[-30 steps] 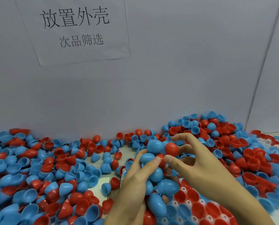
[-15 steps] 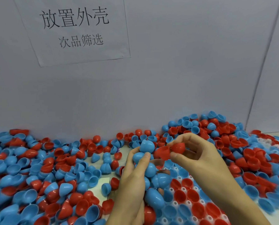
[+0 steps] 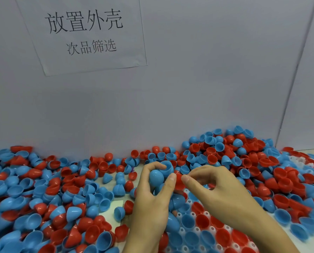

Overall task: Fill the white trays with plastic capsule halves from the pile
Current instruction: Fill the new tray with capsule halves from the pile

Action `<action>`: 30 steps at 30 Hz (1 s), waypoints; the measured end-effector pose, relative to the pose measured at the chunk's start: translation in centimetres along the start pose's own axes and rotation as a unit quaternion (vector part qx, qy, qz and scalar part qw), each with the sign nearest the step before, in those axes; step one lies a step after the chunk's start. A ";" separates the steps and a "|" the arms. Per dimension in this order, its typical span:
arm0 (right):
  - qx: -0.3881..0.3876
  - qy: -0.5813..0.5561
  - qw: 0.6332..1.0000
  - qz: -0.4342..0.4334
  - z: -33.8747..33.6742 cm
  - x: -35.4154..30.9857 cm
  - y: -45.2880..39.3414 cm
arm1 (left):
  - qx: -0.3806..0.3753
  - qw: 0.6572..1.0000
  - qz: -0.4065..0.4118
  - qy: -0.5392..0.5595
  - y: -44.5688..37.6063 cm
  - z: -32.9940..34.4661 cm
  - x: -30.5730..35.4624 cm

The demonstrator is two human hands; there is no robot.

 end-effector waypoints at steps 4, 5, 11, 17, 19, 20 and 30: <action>-0.023 -0.016 1.000 0.007 0.7 -0.2 -0.2 | -0.022 0.998 0.040 -0.042 0.1 0.5 0.8; -0.028 -0.023 0.999 0.018 0.8 0.1 -0.3 | -0.027 0.998 0.041 -0.047 0.1 0.6 0.8; 0.033 -0.058 0.995 0.072 -1.1 1.8 -0.3 | -0.022 0.998 0.022 -0.052 0.0 0.5 0.6; 0.111 0.061 0.985 0.118 -8.0 5.5 -1.4 | -0.005 1.000 0.000 -0.019 0.1 0.3 0.6; 0.102 0.163 0.972 0.138 -9.6 7.3 -2.2 | -0.006 1.000 -0.004 -0.015 0.1 0.3 0.7; 0.090 0.218 0.960 0.148 -10.0 8.2 -2.6 | -0.006 1.000 -0.006 -0.013 0.0 0.2 0.7; -0.059 0.478 0.868 0.126 -5.3 12.0 -4.6 | 0.017 0.999 -0.035 0.010 0.1 -0.6 0.7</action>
Point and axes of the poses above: each hand's wrist, its own y-axis away from the middle knuckle, its own z-axis out of the palm, x = y × z, the point moved 9 cm from there along -y, towards the middle knuckle, and after that the axes turned 3 degrees about z, right-handed, at the moved point
